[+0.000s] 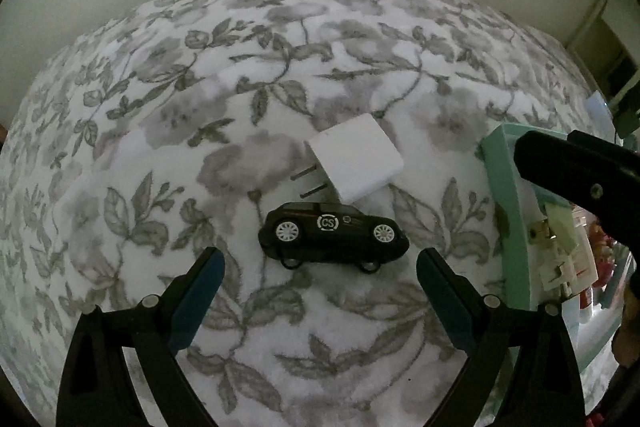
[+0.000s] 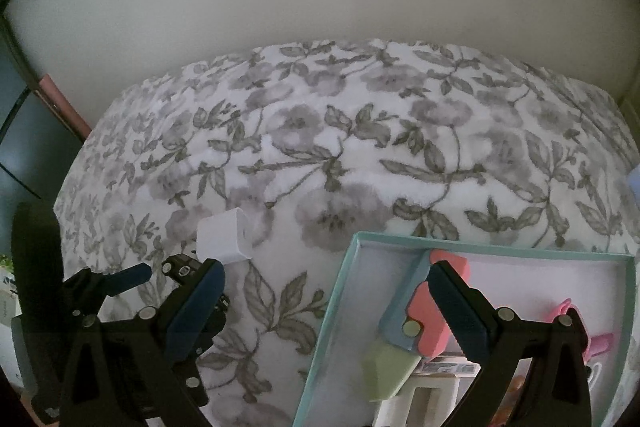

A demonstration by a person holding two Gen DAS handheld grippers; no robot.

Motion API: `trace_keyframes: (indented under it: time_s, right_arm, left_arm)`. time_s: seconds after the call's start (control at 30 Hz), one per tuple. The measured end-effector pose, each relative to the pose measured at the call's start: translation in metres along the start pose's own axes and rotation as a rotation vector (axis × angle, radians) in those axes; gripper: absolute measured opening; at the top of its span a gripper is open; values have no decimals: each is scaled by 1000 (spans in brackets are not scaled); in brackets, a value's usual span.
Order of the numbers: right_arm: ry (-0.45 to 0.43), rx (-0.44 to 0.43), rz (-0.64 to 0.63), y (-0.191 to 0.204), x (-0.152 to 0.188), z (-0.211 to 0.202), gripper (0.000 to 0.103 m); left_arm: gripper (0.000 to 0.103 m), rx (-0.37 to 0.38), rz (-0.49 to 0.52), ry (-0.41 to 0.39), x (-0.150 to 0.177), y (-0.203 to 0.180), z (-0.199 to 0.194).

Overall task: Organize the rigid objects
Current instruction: 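Grasp the black toy car with the left gripper while the right gripper grasps the white plug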

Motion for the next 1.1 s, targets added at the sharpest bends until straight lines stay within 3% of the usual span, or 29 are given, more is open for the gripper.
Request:
trace_keyframes:
  time_s: [0.23, 0.4, 0.43, 0.5, 0.8, 1.1]
  right_arm:
    - [6, -1, -2, 1, 2, 3, 103]
    - [7, -8, 12, -1, 2, 3, 103]
    - [8, -8, 13, -1, 2, 3, 103]
    - [9, -7, 10, -1, 2, 4, 103]
    - [9, -12, 7, 1, 3, 5, 103]
    - [8, -40, -23, 16, -1, 8, 103]
  left_arm:
    - [97, 22, -51, -43, -6, 1, -1]
    - [96, -8, -15, -28, -2, -2, 4]
    - [95, -10, -13, -29, -2, -3, 4]
    - [78, -2, -16, -32, -4, -2, 3]
    - [77, 25, -56, -32, -6, 5, -3]
    - [77, 20, -302, -34, -17, 54, -19]
Point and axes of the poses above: each gripper's, at about its wrist camera, not at the fingertips, and z roughly the way its jaws point, y to its left, x to its underside, the point moved 6 cm from there along z, roughly the way its jaws point, and after that the axes turned 14 degrees about -z, right-handed, at the moved point
